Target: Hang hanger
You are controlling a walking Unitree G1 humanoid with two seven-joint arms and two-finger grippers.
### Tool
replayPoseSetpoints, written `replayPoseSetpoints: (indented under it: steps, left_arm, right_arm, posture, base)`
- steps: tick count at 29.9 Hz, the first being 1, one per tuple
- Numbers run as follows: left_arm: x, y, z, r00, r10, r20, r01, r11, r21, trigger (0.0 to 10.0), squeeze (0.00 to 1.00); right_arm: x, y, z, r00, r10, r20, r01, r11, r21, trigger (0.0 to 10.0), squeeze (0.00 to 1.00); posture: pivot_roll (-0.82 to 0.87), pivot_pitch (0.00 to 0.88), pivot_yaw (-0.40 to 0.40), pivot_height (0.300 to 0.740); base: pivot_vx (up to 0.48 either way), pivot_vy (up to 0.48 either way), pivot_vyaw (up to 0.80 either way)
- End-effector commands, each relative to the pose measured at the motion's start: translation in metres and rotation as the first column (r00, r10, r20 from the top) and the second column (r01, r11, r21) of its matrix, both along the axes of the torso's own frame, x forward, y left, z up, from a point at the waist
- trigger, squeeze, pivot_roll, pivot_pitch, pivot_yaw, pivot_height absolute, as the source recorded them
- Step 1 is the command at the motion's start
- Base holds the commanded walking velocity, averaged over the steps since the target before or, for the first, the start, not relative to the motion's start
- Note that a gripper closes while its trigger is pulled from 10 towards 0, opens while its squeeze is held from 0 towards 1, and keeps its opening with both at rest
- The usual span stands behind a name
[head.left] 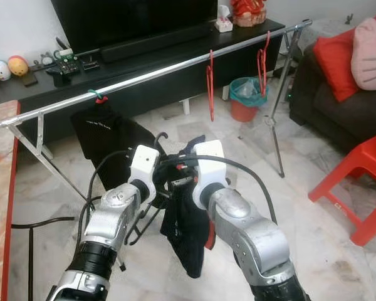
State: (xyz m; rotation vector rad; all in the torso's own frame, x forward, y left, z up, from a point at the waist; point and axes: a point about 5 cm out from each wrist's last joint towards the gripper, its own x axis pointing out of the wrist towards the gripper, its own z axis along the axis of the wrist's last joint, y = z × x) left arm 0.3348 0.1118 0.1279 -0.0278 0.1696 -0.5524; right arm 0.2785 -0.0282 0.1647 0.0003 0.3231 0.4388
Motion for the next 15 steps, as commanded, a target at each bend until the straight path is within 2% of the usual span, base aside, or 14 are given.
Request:
replayPoseSetpoints:
  steps: [1,2,4,11,15]
  left_arm:
    - [-0.002,-0.004,0.014,0.996,-0.065,0.054,0.067,0.997,-0.032,10.0,0.0]
    - [-0.005,-0.008,0.014,0.991,-0.119,0.059,0.12,0.993,-0.019,10.0,0.0]
    - [-0.008,-0.009,0.013,0.989,-0.14,0.055,0.142,0.99,-0.02,10.0,0.0]
    - [-0.007,-0.012,0.013,0.991,-0.123,0.06,0.126,0.991,-0.037,10.0,0.0]
    - [-0.009,-0.016,0.017,0.987,-0.144,0.075,0.149,0.986,-0.075,10.0,0.0]
  right_arm:
    - [-0.012,0.015,0.001,0.998,0.055,-0.019,-0.054,0.996,0.065,10.0,0.0]
    - [-0.013,0.017,0.002,0.997,0.082,-0.015,-0.081,0.995,0.058,10.0,0.0]
    - [-0.016,0.021,0.002,0.993,0.118,-0.012,-0.117,0.992,0.051,10.0,0.0]
    - [-0.022,0.026,0.0,0.983,0.181,-0.03,-0.18,0.983,0.021,10.0,0.0]
    - [-0.024,0.027,-0.002,0.976,0.215,-0.028,-0.215,0.977,0.006,10.0,0.0]
  posture:
    - [-0.05,0.038,0.075,0.74]
    - [-0.05,0.037,0.075,0.74]
    - [-0.05,0.037,0.074,0.74]
    - [-0.05,0.038,0.072,0.74]
    - [-0.06,0.037,0.073,0.74]
  base:
    - [0.0,0.0,0.0]
    - [0.0,0.0,0.0]
    - [0.0,0.0,0.0]
    - [0.0,0.0,0.0]
    - [0.0,0.0,0.0]
